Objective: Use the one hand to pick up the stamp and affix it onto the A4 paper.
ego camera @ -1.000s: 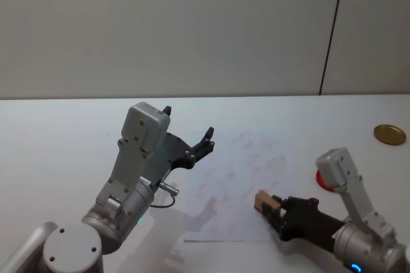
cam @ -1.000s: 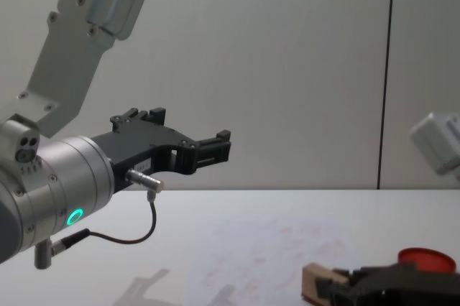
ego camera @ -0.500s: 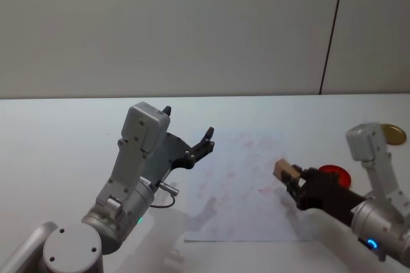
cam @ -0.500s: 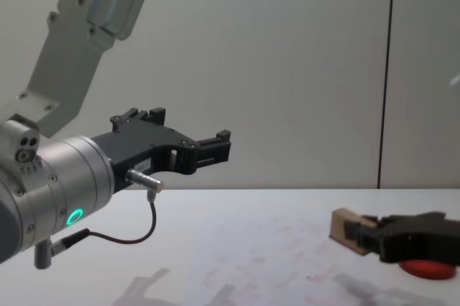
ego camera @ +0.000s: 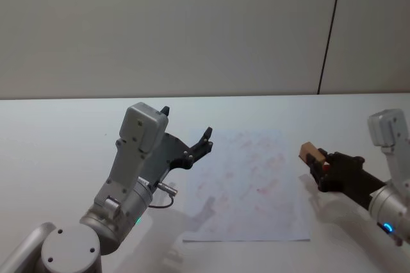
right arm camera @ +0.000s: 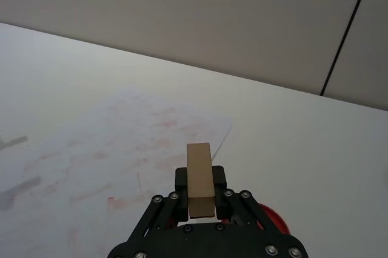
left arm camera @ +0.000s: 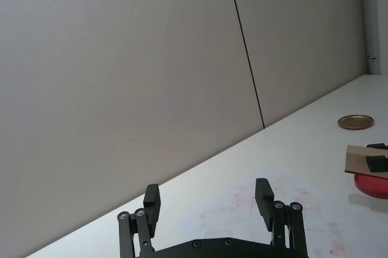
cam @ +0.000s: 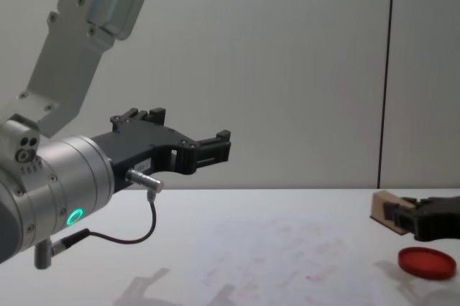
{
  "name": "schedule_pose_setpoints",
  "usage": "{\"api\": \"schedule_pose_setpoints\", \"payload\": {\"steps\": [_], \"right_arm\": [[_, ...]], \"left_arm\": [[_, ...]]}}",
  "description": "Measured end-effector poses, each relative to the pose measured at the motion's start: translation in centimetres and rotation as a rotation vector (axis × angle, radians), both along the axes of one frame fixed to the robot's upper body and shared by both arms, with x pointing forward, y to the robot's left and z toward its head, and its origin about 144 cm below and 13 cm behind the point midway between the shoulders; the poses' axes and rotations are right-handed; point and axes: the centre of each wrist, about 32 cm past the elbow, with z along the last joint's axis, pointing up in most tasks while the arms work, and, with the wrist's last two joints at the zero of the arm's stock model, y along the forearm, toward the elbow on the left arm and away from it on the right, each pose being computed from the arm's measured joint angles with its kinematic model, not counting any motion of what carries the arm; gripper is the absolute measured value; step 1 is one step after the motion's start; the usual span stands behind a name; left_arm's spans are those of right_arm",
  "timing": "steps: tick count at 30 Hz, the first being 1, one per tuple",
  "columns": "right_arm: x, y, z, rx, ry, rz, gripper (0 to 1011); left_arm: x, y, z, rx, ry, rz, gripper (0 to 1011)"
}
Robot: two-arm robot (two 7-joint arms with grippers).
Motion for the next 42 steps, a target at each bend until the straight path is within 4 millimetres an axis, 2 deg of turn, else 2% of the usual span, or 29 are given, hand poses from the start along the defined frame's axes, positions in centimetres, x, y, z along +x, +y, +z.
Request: {"api": "schedule_pose_setpoints", "payload": {"steps": [17, 42], "right_arm": [[0.9, -1.5, -0.4, -0.039, 0.004, -0.090, 219], [1.3, -2.0, -1.8, -0.045, 0.071, -0.107, 219]], "left_arm": [[0.0, 0.0, 0.0, 0.000, 0.000, 0.000, 993], [0.0, 0.0, 0.0, 0.000, 0.000, 0.000, 993]]}}
